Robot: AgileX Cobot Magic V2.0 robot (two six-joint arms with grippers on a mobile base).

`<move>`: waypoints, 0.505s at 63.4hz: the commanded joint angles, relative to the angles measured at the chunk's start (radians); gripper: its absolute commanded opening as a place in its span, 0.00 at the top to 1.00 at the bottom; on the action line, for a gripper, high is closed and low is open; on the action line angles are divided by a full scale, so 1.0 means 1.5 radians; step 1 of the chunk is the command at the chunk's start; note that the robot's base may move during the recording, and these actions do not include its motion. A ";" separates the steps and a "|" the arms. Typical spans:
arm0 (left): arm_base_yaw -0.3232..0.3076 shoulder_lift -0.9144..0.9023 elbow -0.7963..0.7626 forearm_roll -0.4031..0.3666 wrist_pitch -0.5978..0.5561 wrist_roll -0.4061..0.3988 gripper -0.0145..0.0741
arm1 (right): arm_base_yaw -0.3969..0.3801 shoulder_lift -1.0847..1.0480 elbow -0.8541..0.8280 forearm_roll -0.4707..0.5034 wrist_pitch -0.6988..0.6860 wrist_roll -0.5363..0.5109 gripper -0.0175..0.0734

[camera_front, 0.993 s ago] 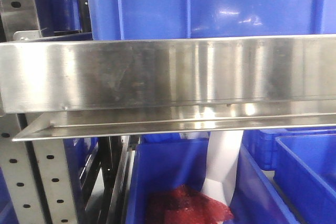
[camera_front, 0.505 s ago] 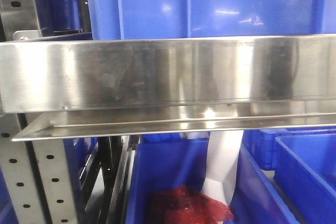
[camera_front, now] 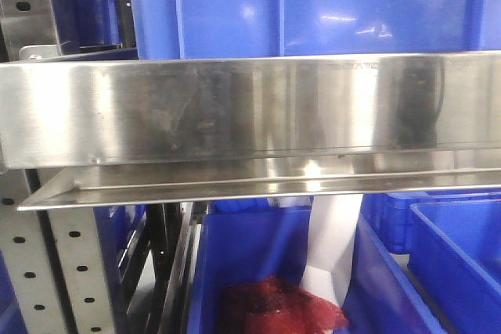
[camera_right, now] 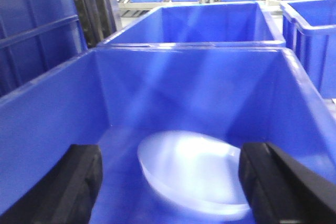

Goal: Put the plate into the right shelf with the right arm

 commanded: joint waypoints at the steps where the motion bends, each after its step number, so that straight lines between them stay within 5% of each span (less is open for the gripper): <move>1: -0.004 -0.003 0.007 -0.002 -0.056 -0.004 0.89 | -0.005 -0.057 -0.029 0.001 -0.038 -0.003 0.12; 12: -0.004 -0.003 0.007 -0.002 -0.056 -0.004 0.89 | -0.005 -0.156 -0.029 0.001 0.037 -0.003 0.26; 24: -0.004 -0.003 0.007 -0.002 -0.056 -0.004 0.89 | -0.005 -0.268 -0.028 0.001 0.154 -0.003 0.77; 32: -0.004 -0.003 0.007 -0.002 -0.056 -0.004 0.89 | -0.005 -0.316 -0.028 -0.015 0.199 -0.003 0.75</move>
